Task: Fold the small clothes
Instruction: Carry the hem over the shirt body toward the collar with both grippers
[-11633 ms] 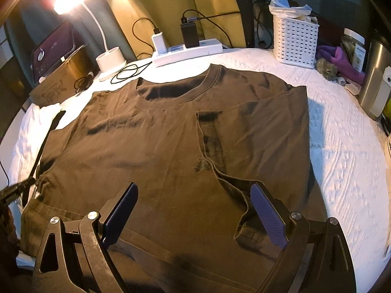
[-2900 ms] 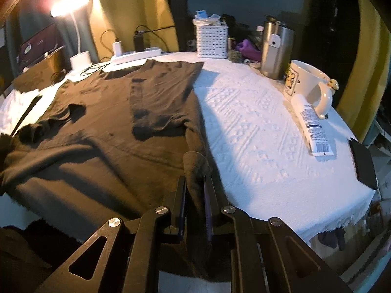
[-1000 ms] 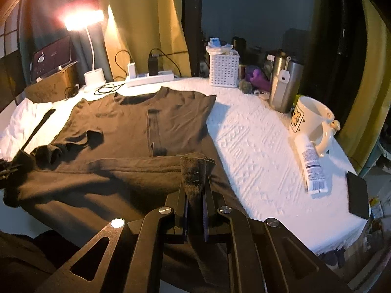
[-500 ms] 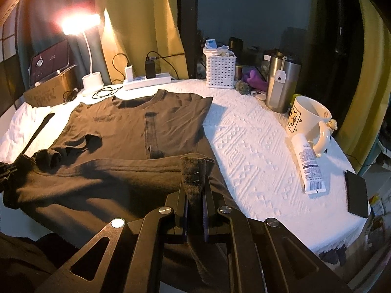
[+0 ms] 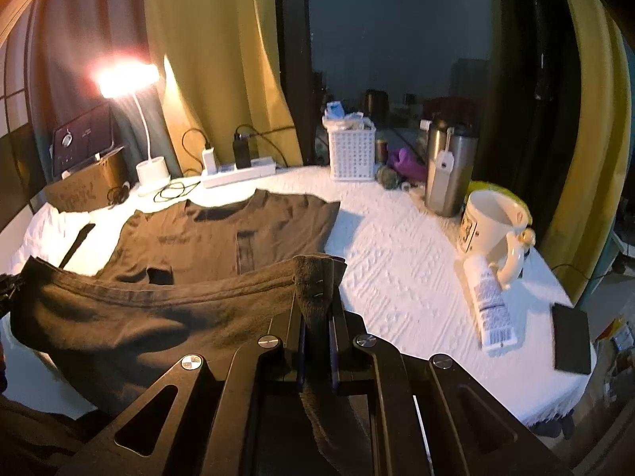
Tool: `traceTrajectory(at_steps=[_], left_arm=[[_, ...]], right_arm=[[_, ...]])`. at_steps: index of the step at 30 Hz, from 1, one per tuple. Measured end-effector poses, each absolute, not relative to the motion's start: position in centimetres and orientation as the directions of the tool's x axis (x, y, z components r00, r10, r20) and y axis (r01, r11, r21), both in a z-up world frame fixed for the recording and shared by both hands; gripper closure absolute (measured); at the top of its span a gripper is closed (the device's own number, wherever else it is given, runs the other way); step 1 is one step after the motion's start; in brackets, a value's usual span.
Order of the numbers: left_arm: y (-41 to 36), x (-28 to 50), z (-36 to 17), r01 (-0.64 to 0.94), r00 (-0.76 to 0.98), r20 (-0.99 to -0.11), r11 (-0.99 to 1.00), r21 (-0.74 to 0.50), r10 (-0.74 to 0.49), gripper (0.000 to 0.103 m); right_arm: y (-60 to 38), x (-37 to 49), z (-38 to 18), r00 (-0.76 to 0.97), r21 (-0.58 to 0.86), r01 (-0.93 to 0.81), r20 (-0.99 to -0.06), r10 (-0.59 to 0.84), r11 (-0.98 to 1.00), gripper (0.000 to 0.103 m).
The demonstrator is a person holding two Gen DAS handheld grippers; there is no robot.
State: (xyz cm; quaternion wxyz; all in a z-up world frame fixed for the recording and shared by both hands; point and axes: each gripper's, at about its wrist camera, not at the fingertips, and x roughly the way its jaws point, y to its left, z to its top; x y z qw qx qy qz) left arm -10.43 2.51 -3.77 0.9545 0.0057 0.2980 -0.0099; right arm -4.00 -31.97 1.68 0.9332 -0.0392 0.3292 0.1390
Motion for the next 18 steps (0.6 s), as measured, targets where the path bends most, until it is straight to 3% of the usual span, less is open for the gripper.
traceTrajectory(at_steps=[9, 18], left_arm=[[2.5, -9.1, -2.6, 0.016, 0.838, -0.545, 1.0, 0.001, -0.012, 0.094], [2.7, -6.6, -1.8, 0.022, 0.843, -0.539, 0.999, 0.025, -0.005, 0.094]], right_arm=[[-32.2, -2.3, 3.5, 0.771, 0.006, -0.284, -0.593, 0.232, 0.959, 0.095], [-33.0, -0.1, 2.1, 0.751, 0.024, -0.253, -0.626, 0.212, 0.967, 0.096]])
